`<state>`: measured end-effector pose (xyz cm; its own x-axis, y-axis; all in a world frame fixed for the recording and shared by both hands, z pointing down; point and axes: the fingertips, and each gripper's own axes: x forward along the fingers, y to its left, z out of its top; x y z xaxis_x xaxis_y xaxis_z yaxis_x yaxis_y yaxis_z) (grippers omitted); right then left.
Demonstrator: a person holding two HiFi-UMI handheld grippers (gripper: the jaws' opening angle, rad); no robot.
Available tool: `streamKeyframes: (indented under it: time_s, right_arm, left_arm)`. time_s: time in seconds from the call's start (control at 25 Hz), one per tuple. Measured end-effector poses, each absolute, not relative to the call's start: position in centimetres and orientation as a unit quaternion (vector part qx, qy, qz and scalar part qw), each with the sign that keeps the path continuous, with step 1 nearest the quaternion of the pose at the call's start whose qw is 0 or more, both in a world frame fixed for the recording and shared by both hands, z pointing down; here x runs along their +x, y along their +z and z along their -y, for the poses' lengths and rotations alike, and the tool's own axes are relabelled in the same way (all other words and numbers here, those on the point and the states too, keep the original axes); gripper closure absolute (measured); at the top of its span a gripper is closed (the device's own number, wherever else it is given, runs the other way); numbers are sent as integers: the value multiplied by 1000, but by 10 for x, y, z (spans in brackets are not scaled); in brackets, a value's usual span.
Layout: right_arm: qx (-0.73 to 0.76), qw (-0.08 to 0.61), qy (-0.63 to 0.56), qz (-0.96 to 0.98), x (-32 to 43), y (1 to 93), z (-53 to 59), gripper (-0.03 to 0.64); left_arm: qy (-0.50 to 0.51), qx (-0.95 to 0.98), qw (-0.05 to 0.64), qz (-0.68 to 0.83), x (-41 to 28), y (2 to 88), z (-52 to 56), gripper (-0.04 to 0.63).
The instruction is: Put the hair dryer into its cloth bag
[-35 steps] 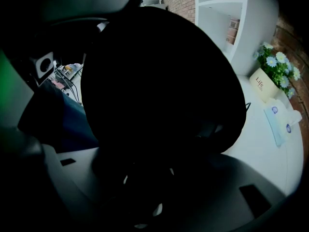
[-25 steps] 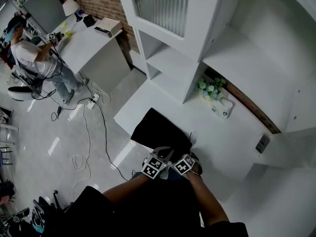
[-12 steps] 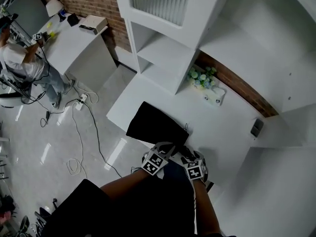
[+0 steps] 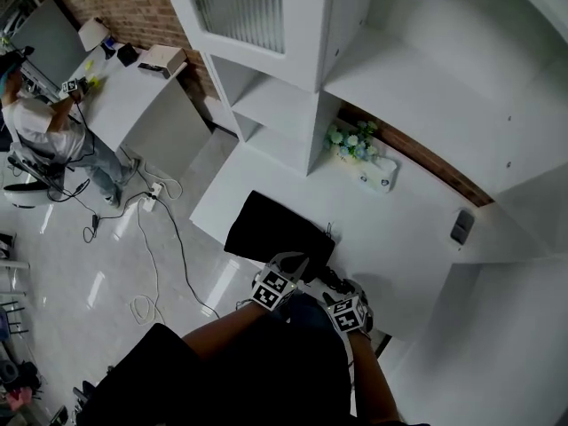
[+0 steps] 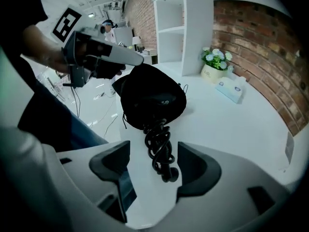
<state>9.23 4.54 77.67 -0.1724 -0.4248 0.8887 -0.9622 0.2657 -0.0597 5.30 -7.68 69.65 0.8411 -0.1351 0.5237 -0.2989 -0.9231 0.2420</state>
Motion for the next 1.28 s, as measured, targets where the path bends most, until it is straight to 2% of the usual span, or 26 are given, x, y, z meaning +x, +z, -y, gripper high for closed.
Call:
streamKeyframes:
  time_s: [0.24,0.52,0.6,0.84,1.12,1.28]
  right_arm:
    - [465,411,336,709,98,799,-32,310]
    - [398,455,319,730,92,827,-33,310]
    - [395,452,318,734,95,832,-32,313]
    - [390,446,297,749,99,833,-28,385]
    - [372,438,239,783,98,809,-20,403]
    - [350,397,229,817,92,796,-9,408]
  left_arm:
    - [268,942,152,135,61,692,94,569]
    - [274,941,145,135,68,693,93,569]
    - [271,941,148,140,69,693,93,569]
    - [265,937,160,161,63,695,101,569]
    - [251,940,167,157,60,687,107,569]
    - [239,943,170,156,60,683,105,569]
